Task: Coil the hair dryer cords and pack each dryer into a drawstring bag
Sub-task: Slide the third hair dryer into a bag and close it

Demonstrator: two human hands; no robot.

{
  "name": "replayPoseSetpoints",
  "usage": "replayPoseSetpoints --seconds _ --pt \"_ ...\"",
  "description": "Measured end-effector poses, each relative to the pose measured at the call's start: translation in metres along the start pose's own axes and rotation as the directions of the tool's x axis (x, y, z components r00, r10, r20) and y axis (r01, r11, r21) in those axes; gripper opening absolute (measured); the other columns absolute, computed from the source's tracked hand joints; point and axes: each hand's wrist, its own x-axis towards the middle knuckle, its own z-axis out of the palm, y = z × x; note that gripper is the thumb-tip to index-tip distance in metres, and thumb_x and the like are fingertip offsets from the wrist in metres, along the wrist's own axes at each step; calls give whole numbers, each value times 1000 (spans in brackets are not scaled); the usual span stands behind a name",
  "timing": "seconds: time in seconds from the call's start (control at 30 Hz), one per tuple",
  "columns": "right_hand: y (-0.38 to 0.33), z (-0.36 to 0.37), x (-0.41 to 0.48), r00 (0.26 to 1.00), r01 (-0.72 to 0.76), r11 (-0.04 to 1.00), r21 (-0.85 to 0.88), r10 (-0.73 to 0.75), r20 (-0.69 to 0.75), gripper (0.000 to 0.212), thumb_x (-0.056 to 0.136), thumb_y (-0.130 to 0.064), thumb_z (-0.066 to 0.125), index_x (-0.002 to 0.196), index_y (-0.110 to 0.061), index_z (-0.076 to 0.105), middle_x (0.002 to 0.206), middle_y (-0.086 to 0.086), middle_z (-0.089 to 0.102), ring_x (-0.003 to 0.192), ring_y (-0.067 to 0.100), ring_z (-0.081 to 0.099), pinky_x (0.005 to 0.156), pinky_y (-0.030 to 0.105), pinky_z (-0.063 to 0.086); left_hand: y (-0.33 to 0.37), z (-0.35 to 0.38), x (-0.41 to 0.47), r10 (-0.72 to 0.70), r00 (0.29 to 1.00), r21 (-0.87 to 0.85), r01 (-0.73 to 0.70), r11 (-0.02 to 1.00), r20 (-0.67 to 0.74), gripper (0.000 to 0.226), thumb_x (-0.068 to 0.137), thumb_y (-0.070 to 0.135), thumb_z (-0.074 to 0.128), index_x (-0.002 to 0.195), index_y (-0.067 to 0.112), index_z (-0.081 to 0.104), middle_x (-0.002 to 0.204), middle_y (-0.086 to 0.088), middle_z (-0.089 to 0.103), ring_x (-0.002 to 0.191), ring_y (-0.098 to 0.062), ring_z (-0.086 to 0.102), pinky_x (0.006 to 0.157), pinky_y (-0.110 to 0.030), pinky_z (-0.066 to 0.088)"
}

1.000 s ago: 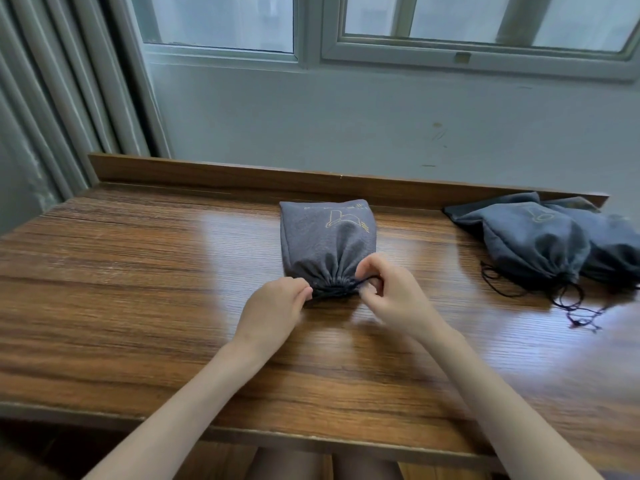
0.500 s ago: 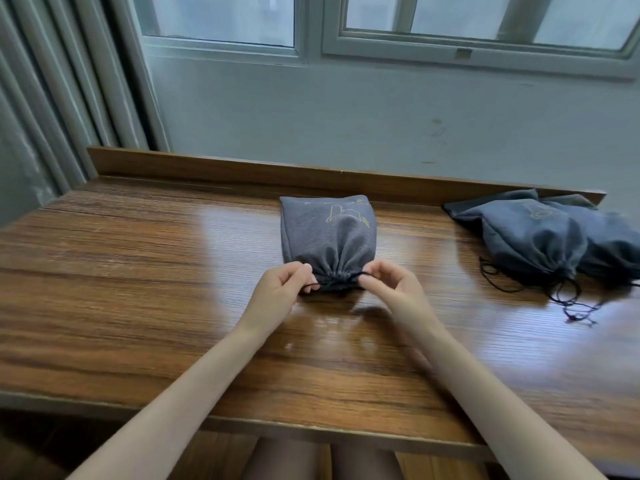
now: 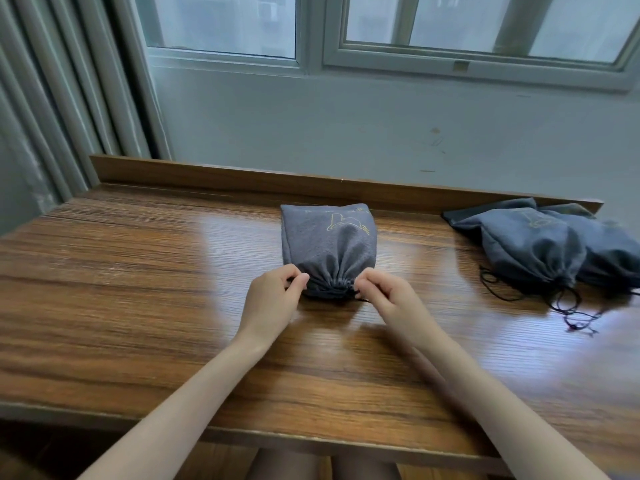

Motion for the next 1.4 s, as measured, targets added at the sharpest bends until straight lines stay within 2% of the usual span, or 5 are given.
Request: replayPoseSetpoints --seconds 0.3,0.5,0.67,1.03,1.4 --pt "14 -5 -12 979 138 667 -732 19 201 20 97 -34 42 86 -19 48 85 1 66 81 29 62 53 31 31 -13 2 14 -229 966 -117 242 963 118 35 86 11 60 52 19 60 35 9 42 38 -7 37 51 -28 32" --pt "16 -8 -7 948 -311 941 -131 299 -105 20 95 -13 49 75 -15 52 62 4 56 46 3 54 53 23 43 -21 3 17 -301 935 -174 334 926 190 30 85 16 60 55 18 60 31 8 38 32 -6 31 44 -25 24" --pt "12 -12 27 675 -607 639 473 729 -118 12 96 -19 43 85 -16 46 77 1 47 42 4 50 37 14 32 -15 8 30 -469 878 -398 464 791 92 17 88 17 56 73 15 48 65 0 54 40 -10 37 36 -19 27" --pt "11 7 68 548 -794 524 308 836 -10 80 83 -69 40 133 -6 45 133 13 52 118 33 51 79 34 41 11 15 55 -611 675 -501 729 467 413 28 86 36 60 80 13 46 62 0 33 32 -7 24 31 -13 16" --pt "21 -4 47 514 -725 419 547 858 24 63 80 -56 57 127 -14 51 119 7 61 105 24 56 83 36 44 27 59 46 -436 890 -548 434 715 135 21 88 35 49 81 20 61 94 -3 66 92 -22 60 86 -43 47"
